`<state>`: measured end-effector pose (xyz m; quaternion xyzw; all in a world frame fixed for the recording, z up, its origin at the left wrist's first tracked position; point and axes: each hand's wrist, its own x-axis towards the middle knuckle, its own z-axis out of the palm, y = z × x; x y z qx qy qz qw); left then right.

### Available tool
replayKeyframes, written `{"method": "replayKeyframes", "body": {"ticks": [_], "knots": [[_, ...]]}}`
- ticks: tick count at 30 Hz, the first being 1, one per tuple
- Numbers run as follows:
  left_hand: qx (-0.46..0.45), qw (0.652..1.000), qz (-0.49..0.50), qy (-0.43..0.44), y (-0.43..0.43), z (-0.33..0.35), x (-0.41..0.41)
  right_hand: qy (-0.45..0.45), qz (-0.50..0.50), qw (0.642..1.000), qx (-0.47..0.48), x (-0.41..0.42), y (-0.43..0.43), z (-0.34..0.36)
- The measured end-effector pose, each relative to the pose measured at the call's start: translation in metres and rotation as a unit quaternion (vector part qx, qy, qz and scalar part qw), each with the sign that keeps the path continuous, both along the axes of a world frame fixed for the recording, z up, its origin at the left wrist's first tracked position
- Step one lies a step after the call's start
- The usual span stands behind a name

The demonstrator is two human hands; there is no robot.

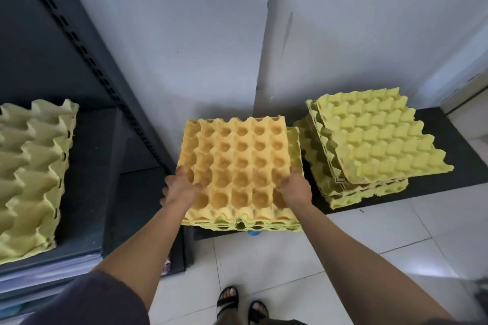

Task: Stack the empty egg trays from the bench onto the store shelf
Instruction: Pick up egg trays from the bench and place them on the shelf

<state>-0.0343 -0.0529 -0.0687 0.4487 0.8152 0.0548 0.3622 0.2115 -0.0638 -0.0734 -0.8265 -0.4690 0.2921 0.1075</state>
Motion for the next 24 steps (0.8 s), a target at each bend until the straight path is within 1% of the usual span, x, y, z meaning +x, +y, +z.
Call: {"method": "replayKeyframes", "body": {"ticks": [3,5,9,14,16,18,20,22,24], "knots": [[0.033,0.998,0.000,0.059,0.002,0.013,-0.002,-0.004,-0.020,0.997,0.073,-0.005,-0.005,0.010],[0.044,0.997,0.004,0.062,0.003,0.025,-0.007,0.006,-0.024,0.995,0.096,-0.009,-0.007,0.022],[0.055,0.998,0.027,0.031,-0.005,0.042,-0.018,0.044,-0.037,0.990,0.130,-0.016,-0.013,0.044],[0.081,0.996,0.045,0.018,-0.016,0.060,-0.024,0.102,-0.053,0.981,0.158,-0.013,-0.025,0.059],[0.091,0.994,0.054,-0.020,-0.019,0.066,-0.029,0.122,-0.062,0.978,0.161,-0.015,-0.029,0.063],[0.088,0.990,0.080,-0.076,-0.020,0.073,-0.035,0.131,-0.063,0.976,0.164,-0.017,-0.032,0.067],[0.079,0.984,0.110,-0.113,-0.020,0.077,-0.042,0.138,-0.060,0.974,0.171,-0.018,-0.033,0.072],[0.075,0.983,0.113,-0.121,-0.021,0.081,-0.045,0.137,-0.060,0.972,0.181,-0.016,-0.034,0.075],[0.085,0.985,0.104,-0.112,-0.023,0.084,-0.044,0.132,-0.063,0.970,0.194,-0.013,-0.037,0.079]]}}
